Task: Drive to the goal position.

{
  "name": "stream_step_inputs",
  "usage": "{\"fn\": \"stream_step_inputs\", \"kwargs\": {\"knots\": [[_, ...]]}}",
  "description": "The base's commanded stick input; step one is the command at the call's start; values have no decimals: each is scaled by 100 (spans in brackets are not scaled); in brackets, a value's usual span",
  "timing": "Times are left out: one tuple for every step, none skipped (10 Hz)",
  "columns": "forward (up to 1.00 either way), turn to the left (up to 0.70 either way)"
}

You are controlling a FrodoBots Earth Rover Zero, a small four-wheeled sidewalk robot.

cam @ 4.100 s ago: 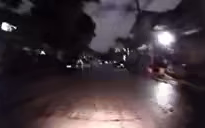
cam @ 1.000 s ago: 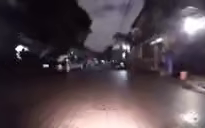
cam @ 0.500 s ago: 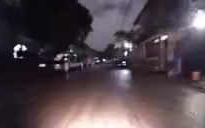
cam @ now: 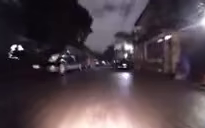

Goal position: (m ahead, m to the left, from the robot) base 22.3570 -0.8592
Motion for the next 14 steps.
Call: {"fn": "stream_step_inputs", "kwargs": {"knots": [[100,0],[100,0],[100,0],[100,0],[100,0],[100,0],[100,0],[100,0],[100,0],[100,7],[100,26],[100,1],[100,0],[100,0]]}}
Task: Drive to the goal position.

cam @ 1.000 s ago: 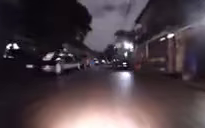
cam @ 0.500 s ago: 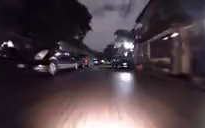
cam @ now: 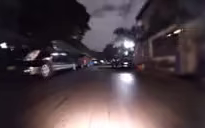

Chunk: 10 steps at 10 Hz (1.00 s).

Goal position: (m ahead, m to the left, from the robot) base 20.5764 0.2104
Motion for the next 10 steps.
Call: {"fn": "stream_step_inputs", "kwargs": {"knots": [[100,0],[100,0],[100,0],[100,0],[100,0],[100,23],[100,27],[100,8],[100,0],[100,0]]}}
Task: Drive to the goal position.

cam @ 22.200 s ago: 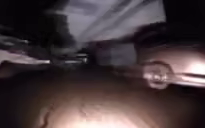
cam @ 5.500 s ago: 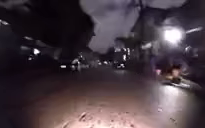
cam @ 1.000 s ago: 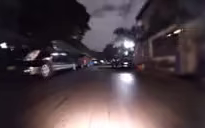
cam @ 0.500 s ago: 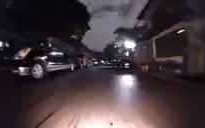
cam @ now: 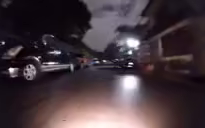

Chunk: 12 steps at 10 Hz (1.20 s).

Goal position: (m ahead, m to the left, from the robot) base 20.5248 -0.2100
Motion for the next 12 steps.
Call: {"fn": "stream_step_inputs", "kwargs": {"knots": [[100,0],[100,0],[100,0],[100,0],[100,0],[100,0],[100,0],[100,0],[100,0],[100,0],[100,0],[100,0]]}}
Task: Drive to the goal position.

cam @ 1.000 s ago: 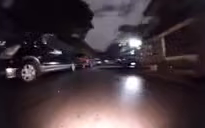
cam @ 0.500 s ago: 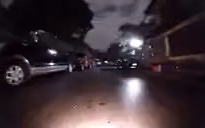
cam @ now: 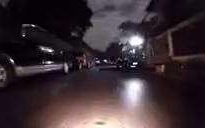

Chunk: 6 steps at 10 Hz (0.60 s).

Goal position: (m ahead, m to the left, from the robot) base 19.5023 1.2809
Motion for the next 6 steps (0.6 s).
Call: {"fn": "stream_step_inputs", "kwargs": {"knots": [[100,0],[100,-12],[100,-25],[100,0],[100,0],[100,0]]}}
